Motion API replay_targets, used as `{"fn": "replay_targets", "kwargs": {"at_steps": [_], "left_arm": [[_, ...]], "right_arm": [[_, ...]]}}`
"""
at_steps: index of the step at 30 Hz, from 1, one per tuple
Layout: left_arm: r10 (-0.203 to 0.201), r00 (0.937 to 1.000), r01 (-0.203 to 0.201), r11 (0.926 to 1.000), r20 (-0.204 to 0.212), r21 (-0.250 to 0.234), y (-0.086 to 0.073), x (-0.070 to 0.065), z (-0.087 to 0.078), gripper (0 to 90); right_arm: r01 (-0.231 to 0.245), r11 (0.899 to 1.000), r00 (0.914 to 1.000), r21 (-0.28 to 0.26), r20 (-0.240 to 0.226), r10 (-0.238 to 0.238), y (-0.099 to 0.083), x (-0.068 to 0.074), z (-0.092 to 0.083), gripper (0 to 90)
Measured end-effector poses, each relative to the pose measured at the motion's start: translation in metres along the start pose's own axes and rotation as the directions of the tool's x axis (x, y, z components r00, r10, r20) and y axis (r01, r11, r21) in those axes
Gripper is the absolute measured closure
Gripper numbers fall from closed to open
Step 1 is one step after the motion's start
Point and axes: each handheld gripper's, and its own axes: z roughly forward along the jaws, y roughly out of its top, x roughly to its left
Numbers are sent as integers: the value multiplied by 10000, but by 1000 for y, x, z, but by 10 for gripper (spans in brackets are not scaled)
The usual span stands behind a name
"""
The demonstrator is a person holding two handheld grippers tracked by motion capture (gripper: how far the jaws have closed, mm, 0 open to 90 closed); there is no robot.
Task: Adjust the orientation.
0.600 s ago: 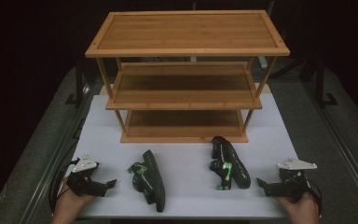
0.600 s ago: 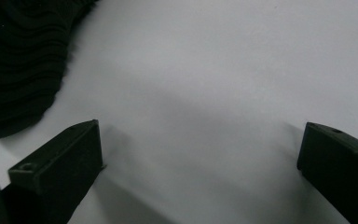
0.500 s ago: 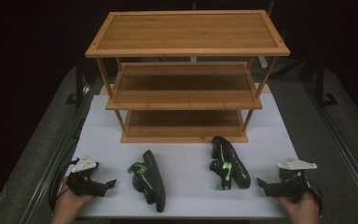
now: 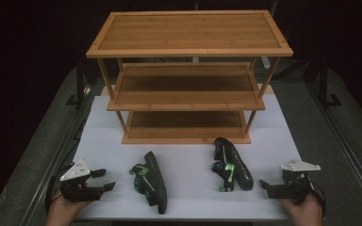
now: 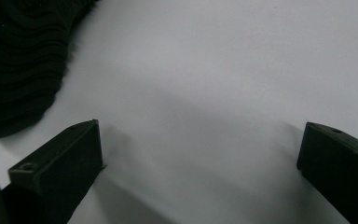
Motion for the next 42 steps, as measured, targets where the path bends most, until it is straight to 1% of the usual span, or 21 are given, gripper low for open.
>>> {"fn": "replay_targets", "kwargs": {"at_steps": [1,2,3,4,5,6,7,8,9,10,12,19,21,25,28,31,32,33,36,39,42], "left_arm": [[83,9998,-82,9999,170,-64,2,-2,-1,409],[243,9977,-229,9994,628,-241,7,-7,-2,519],[243,9977,-229,9994,628,-241,7,-7,-2,570],[334,9964,-310,9990,784,-319,9,-9,-3,570],[388,9949,-354,9986,936,-382,11,-11,-3,648],[447,9926,-401,9983,1131,-422,13,-13,-4,648],[494,9893,-431,9979,1370,-491,16,-16,-4,690],[667,9849,-593,9969,1597,-508,19,-20,-4,776],[667,9849,-593,9969,1597,-508,19,-20,-4,823],[723,9831,-638,9964,1684,-557,21,-23,-3,823],[887,9769,-778,9950,1943,-631,25,-29,-2,900],[1279,9637,-1154,9911,2343,-666,32,-44,8,900],[1344,9628,-1202,9900,2346,-739,35,-47,10,900],[1653,9565,-1468,9848,2406,-928,50,-49,14,900],[1878,9533,-1711,9812,2366,-893,57,-49,16,900],[1843,9567,-1720,9824,2254,-732,57,-47,17,900],[1697,9598,-1580,9850,2235,-694,53,-45,17,900],[1697,9598,-1580,9850,2235,-694,53,-45,17,900],[1436,9654,-1359,9895,2175,-499,43,-42,15,900],[1219,9654,-1188,9925,2306,-273,35,-40,17,900],[1261,9634,-1262,9919,2367,-148,35,-41,24,900]], "right_arm": [[1,10000,10000,0,2,-1,0,0,0,0],[-4,10000,10000,2,-2,4,0,0,0,0],[-4,10000,10000,2,-2,4,0,0,0,0],[-1,10000,10000,-1,-2,1,0,0,0,0],[-3,10000,10000,-6,-4,3,0,0,0,0],[-3,10000,10000,-6,-4,3,0,0,0,0],[-2,10000,10000,-5,-5,2,0,0,0,0],[0,10000,10000,-2,-2,0,0,0,0,0],[0,10000,10000,-2,-2,0,0,0,0,0],[-2,10000,10000,-1,-2,2,0,0,0,0],[-2,10000,10000,2,-1,2,0,0,0,0],[-1,10000,10000,4,3,1,0,0,0,0],[0,10000,10000,3,3,0,0,0,0,0],[-2,10000,10000,5,4,2,0,0,0,0],[3,10000,10000,2,6,-3,0,0,0,0],[22,10000,10000,-11,8,-22,0,0,0,0],[5,10000,10000,-3,6,-5,0,0,0,0],[5,10000,10000,-3,6,-5,0,0,0,0],[1,10000,10000,-1,2,-1,0,0,0,0],[0,10000,10000,2,3,0,0,0,0,0],[0,10000,10000,3,4,0,0,0,0,0]]}}
